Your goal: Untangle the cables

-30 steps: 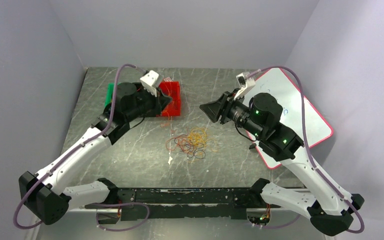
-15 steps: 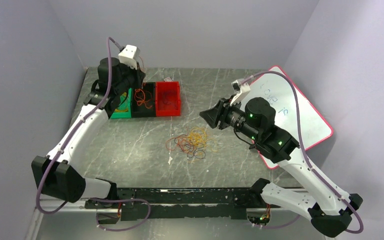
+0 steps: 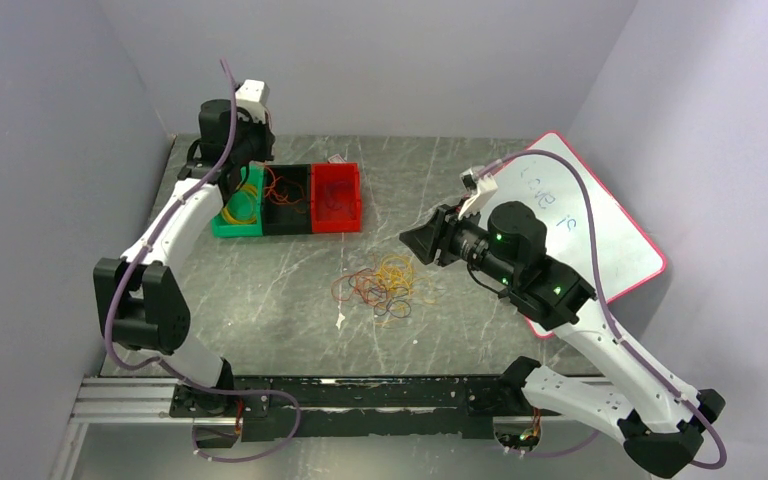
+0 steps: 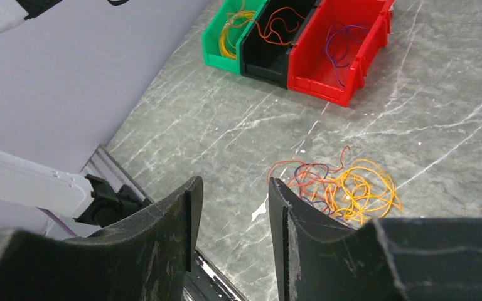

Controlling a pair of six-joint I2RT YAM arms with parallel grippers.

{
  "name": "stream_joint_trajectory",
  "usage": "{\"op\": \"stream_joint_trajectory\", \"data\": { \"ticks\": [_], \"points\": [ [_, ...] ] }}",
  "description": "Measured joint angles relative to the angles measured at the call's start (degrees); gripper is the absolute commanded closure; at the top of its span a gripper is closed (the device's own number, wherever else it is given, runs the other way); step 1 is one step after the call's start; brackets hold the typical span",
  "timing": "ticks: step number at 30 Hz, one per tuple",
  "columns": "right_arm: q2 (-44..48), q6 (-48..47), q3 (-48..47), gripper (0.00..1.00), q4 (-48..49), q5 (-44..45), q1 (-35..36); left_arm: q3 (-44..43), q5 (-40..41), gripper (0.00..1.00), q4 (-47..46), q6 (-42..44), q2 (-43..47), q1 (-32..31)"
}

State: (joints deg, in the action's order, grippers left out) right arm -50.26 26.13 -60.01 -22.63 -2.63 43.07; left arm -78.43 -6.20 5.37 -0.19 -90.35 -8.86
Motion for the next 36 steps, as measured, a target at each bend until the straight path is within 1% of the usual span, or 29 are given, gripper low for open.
{"op": "stream_joint_trajectory", "data": {
  "ticks": [13,26,36],
  "points": [
    [-0.02,-0.04,1.07,0.52,0.07,0.04,0.00,0.07,-0.96,0.93,-5.40,1.55,-6.80,0.07],
    [-0.13,0.00,1.60,0.52,0.07,-0.15,0.00,8.22,-4.85,0.93,-8.94,-0.52,-9.62,0.07],
    [-0.13,0.00,1.60,0.52,0.07,-0.59,0.00,8.81,-7.61,0.93,-9.79,-2.64,-16.81,0.00]
  ]
}}
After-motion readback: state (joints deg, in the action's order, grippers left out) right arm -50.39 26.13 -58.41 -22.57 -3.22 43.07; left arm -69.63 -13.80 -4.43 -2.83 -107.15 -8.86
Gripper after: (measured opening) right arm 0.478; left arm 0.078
